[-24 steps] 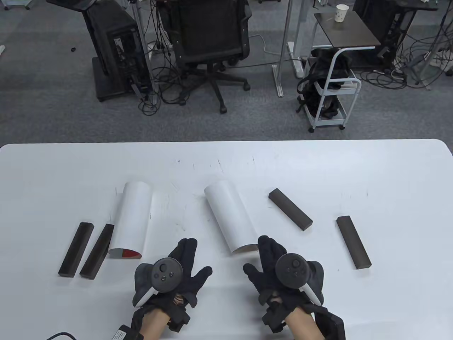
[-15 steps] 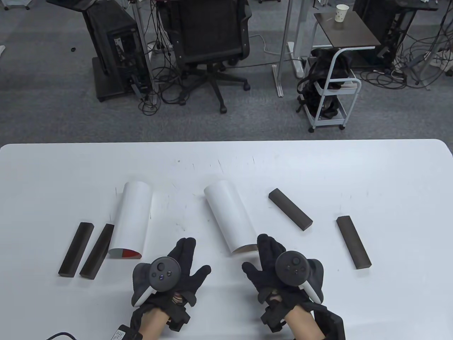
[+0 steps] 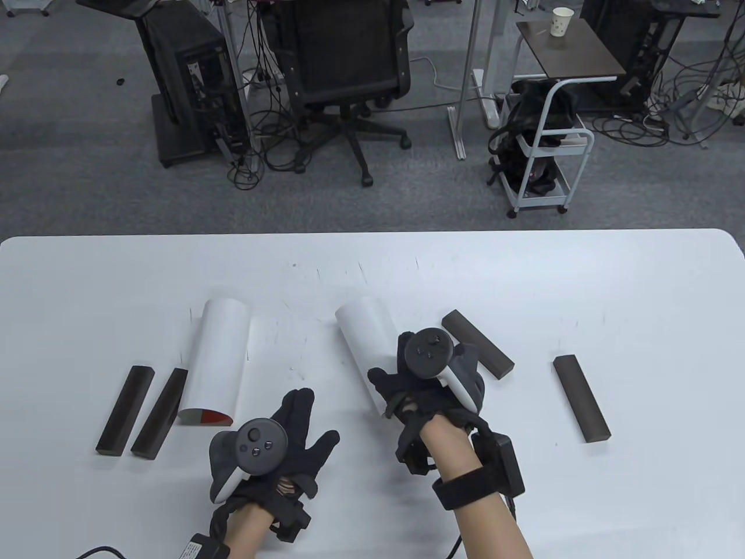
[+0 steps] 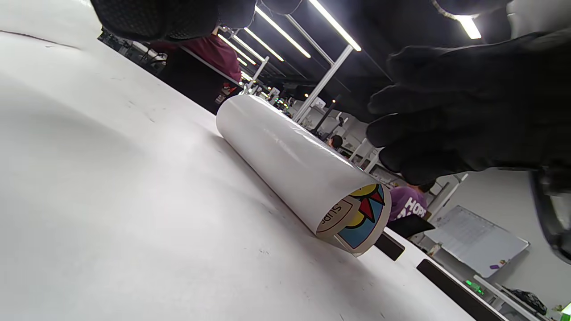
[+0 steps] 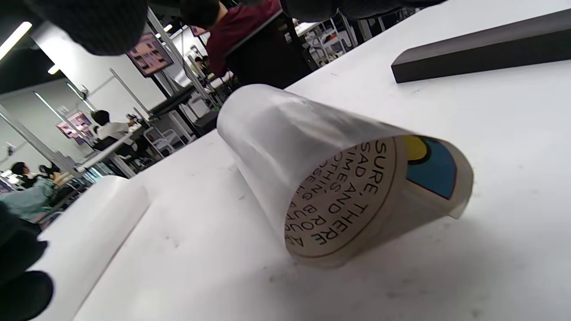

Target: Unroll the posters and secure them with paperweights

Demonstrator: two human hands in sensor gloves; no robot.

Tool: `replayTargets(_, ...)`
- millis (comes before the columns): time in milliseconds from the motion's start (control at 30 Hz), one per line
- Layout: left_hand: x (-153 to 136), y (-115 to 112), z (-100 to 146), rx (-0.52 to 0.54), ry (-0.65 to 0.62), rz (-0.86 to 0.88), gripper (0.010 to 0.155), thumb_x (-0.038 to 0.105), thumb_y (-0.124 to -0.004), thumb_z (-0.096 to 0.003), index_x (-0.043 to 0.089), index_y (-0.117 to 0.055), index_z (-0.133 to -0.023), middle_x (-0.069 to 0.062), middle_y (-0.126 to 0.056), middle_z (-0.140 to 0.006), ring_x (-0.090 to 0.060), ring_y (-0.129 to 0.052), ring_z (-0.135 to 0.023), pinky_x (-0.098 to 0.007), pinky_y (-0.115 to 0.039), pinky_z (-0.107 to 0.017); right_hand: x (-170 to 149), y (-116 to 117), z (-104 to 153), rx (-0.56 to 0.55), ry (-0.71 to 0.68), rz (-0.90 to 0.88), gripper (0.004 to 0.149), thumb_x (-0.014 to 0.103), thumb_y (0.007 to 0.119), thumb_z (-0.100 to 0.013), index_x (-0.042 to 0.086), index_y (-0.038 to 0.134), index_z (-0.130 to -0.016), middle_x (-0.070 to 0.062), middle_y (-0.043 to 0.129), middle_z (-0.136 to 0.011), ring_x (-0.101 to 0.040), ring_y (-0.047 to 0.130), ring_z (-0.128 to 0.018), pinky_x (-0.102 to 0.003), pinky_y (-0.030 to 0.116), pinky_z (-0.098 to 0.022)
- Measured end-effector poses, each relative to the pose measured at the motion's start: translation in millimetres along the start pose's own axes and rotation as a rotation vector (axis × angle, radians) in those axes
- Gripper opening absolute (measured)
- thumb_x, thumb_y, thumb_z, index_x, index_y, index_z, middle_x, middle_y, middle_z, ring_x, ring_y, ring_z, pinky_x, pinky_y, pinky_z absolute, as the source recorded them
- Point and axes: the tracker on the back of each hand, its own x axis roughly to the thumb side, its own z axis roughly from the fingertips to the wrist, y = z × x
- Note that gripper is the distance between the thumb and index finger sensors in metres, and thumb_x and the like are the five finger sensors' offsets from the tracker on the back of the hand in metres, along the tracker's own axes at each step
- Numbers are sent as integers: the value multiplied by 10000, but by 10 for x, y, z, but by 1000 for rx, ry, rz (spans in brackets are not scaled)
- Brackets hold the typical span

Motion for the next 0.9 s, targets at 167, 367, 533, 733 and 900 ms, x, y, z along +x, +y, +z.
replayTargets(167,0,-20,-6,-10,0,-6,853,647,-617,-445,122,-389,-1077,-219,-417,-1102,-498,-563,-997,-586,-626,-668,-14,277,-331,91,150,109,957,627,732,-436,117,155,-1004,-230,251,-1088,-563,347,-952,-647,444,-684)
replayTargets(367,-2,-29,-9,-16,1,0,850,645,-616,-446,121,-392,-1076,-220,-420,-1100,-495,-567,-996,-583,-630,-668,-97,545,-524,167,207,59,1080,580,809,-402,81,13,-935,-235,199,-1062,-551,551,-896,-607,589,-634)
replayTargets(533,-1,-65,-17,-32,3,-9,849,643,-617,-446,120,-393,-1076,-222,-421,-1100,-495,-569,-995,-583,-630,-667,-108,458,-434,14,146,34,960,418,849,-392,59,167,-964,-229,532,-985,-389,857,-697,-478,785,-478)
replayTargets(733,41,-105,-20,-49,-15,-19,847,643,-617,-447,122,-393,-1076,-220,-422,-1100,-493,-571,-995,-580,-633,-668,-176,201,-141,7,72,-78,927,446,835,-418,58,200,-969,-225,577,-964,-381,874,-673,-476,797,-455)
replayTargets(900,138,-204,-38,-94,-60,-68,834,633,-619,-451,131,-394,-1078,-209,-421,-1105,-484,-569,-999,-581,-630,-670,-297,23,285,84,-1,-192,924,460,825,-425,57,199,-971,-234,566,-970,-394,865,-680,-480,793,-458)
